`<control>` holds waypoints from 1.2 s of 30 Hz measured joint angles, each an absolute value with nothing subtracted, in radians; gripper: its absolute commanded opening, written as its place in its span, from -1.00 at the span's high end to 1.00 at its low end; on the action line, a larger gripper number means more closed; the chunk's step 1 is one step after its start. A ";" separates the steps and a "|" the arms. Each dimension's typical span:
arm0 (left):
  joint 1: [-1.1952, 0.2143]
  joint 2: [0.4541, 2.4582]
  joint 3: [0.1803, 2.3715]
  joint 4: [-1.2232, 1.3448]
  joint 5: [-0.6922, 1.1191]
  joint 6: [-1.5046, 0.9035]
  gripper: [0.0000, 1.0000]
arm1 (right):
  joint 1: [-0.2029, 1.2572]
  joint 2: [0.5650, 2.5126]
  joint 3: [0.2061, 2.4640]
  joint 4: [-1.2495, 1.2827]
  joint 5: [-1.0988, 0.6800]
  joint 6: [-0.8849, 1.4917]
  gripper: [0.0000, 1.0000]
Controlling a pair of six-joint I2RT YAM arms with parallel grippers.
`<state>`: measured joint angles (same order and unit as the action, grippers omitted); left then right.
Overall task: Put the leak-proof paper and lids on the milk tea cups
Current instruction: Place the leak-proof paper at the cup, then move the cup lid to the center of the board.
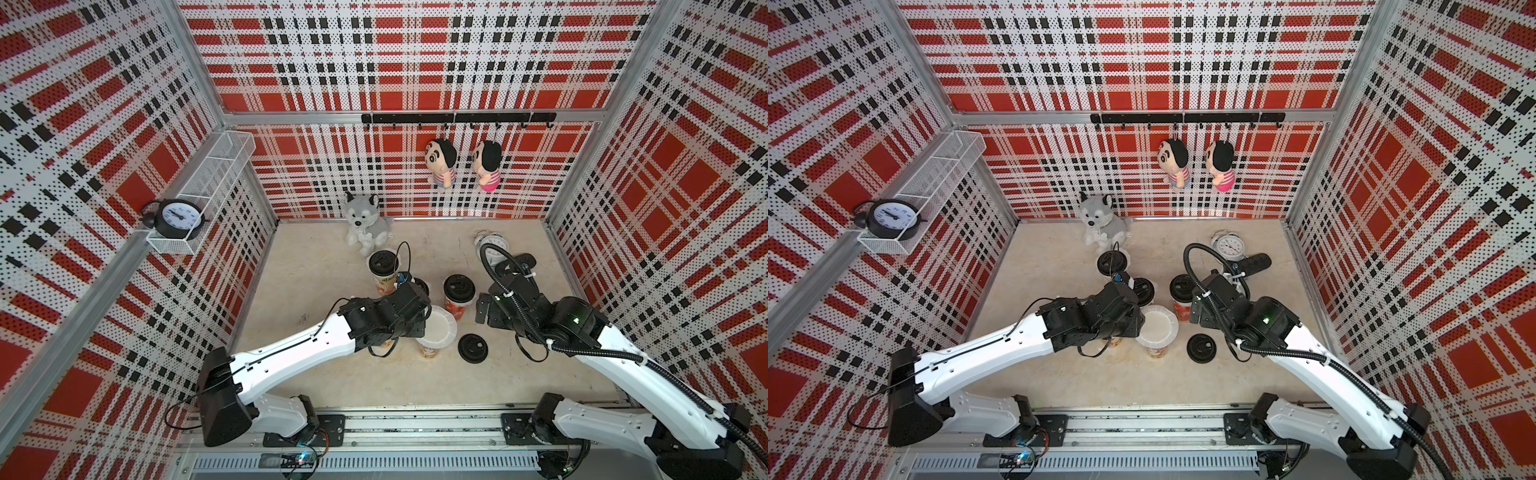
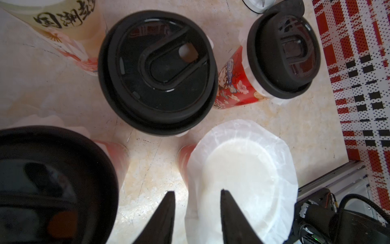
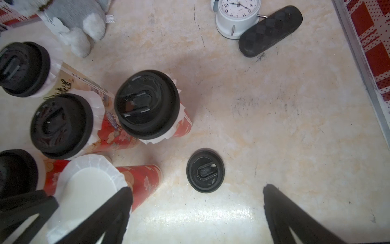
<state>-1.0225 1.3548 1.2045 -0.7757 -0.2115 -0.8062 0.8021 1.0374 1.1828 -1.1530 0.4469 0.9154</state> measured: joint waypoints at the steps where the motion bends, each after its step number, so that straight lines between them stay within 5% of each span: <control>1: -1.023 1.353 1.219 -0.781 -0.217 -0.803 -0.01 | 0.799 1.034 1.163 -1.153 0.445 0.922 -0.99; 18: -0.739 1.098 1.285 -0.786 -0.200 -0.655 -0.19 | 0.727 1.134 0.775 -0.938 0.252 1.009 -0.98; 36: -0.699 1.103 1.244 -0.787 -0.130 -0.596 -0.11 | 0.723 1.322 0.703 -0.720 0.205 1.063 -0.95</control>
<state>-0.6987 1.1030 1.2442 -0.7868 -0.1299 -0.5961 0.7235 1.3224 0.7033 -0.7197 0.2047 1.0630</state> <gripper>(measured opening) 0.562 0.977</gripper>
